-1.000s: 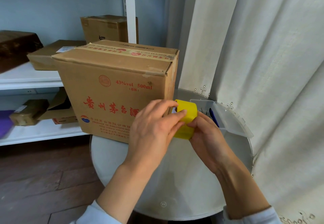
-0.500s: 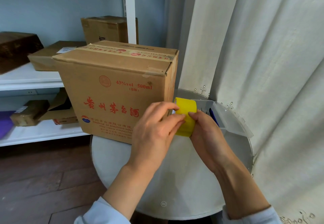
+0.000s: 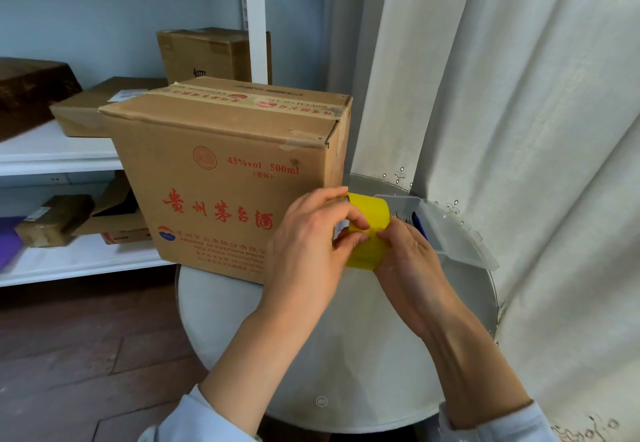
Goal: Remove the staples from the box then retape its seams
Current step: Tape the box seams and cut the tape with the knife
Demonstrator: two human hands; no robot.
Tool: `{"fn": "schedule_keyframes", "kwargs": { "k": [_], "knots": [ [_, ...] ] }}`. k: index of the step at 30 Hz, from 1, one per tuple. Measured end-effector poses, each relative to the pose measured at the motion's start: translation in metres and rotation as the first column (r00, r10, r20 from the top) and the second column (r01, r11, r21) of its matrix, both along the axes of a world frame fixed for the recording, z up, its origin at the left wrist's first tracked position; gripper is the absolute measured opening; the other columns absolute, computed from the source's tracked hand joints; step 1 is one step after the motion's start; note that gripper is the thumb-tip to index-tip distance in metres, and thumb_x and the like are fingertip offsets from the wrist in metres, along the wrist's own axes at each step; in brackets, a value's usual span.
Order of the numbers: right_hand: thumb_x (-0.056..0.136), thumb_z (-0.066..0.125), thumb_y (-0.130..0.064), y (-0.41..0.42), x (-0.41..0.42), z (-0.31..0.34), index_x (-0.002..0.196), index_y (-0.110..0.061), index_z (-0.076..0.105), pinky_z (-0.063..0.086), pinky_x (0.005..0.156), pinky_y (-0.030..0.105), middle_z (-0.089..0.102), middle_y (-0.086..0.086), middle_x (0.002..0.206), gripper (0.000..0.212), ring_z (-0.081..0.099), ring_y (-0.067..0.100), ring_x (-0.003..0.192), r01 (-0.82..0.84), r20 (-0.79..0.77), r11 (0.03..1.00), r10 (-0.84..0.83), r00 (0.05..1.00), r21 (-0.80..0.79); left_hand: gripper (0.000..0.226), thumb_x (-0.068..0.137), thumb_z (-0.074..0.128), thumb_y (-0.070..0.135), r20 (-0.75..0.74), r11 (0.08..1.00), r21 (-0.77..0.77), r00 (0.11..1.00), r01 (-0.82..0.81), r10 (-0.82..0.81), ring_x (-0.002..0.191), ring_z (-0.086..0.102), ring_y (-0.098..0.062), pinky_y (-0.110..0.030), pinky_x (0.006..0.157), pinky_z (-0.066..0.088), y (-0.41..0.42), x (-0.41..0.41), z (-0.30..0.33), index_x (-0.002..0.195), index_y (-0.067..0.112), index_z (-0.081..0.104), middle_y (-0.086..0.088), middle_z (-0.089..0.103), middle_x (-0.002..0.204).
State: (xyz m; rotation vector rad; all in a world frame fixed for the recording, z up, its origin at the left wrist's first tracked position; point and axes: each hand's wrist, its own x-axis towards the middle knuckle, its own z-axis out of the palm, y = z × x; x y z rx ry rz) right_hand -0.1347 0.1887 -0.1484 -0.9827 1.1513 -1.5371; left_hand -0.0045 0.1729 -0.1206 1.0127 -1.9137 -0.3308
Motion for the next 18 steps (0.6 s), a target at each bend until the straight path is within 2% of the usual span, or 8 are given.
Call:
{"fn": "schedule_keyframes", "kwargs": {
  "k": [2,4,7,9,11,14,18],
  "knots": [
    [0.069,0.043,-0.013,0.001,0.001,0.002,0.081,-0.013,0.061,0.034,0.083,0.044,0.053,0.013,0.087,0.022,0.044,0.027,0.088,-0.027,0.017,1.0,0.028,0.999,-0.016,0.011,0.075,0.077,0.022,0.033,0.999,0.027,0.999,-0.028,0.027,0.116,0.051,-0.011,-0.021,0.083,0.036,-0.001,0.0,0.006,0.081,0.028,0.071,0.014,0.059,0.126],
    [0.066,0.041,-0.009,0.004,0.003,0.005,0.084,-0.01,0.062,0.037,0.086,0.045,0.057,0.014,0.089,0.028,0.047,0.027,0.089,-0.086,0.055,0.995,0.088,0.995,-0.047,0.008,0.077,0.076,0.025,0.053,0.998,0.053,0.998,-0.044,0.041,0.118,0.048,-0.007,-0.019,0.082,0.033,-0.001,0.001,0.009,0.082,0.029,0.072,0.017,0.057,0.128],
    [0.065,0.039,-0.005,0.01,0.005,0.007,0.094,-0.006,0.066,0.044,0.092,0.043,0.065,0.012,0.094,0.039,0.055,0.025,0.092,-0.203,0.089,0.976,0.209,0.974,-0.079,0.004,0.078,0.074,0.026,0.074,0.998,0.042,0.996,-0.056,0.053,0.117,0.048,-0.008,-0.025,0.083,0.038,-0.002,0.005,0.008,0.08,0.028,0.07,0.016,0.058,0.127],
    [0.072,0.04,0.001,0.012,0.006,0.007,0.106,-0.003,0.064,0.043,0.099,0.046,0.066,0.013,0.102,0.042,0.058,0.025,0.098,-0.235,0.083,0.969,0.241,0.967,-0.083,0.005,0.079,0.072,0.025,0.122,0.998,-0.029,0.991,-0.057,0.06,0.116,0.049,-0.01,-0.027,0.081,0.042,-0.003,0.007,0.006,0.08,0.026,0.067,0.014,0.059,0.125],
    [0.08,0.041,0.006,0.013,0.005,0.008,0.11,-0.001,0.061,0.04,0.104,0.048,0.066,0.014,0.104,0.038,0.059,0.025,0.101,-0.24,0.075,0.967,0.246,0.966,-0.082,0.005,0.08,0.069,0.022,0.161,0.987,-0.163,0.986,-0.01,0.037,0.114,0.052,-0.015,-0.029,0.076,0.047,-0.006,0.009,0.004,0.085,0.024,0.068,0.009,0.061,0.123],
    [0.079,0.048,-0.002,0.013,0.002,0.012,0.11,0.0,0.061,0.042,0.102,0.047,0.065,0.014,0.099,0.034,0.062,0.024,0.1,-0.269,0.008,0.959,0.271,0.962,-0.09,0.023,0.083,0.055,0.031,0.201,0.943,-0.327,0.98,0.064,0.003,0.104,0.06,-0.018,-0.026,0.072,0.048,-0.009,0.009,0.001,0.094,0.025,0.075,0.005,0.067,0.114],
    [0.081,0.051,-0.005,0.014,0.0,0.016,0.111,0.002,0.059,0.045,0.097,0.041,0.065,0.012,0.097,0.033,0.061,0.022,0.098,-0.265,-0.058,0.961,0.26,0.964,-0.086,0.017,0.083,0.064,0.02,0.202,0.893,-0.44,0.979,0.094,-0.004,0.092,0.063,-0.02,-0.034,0.062,0.053,-0.01,0.009,-0.005,0.095,0.018,0.076,0.003,0.07,0.103]
  ]
}}
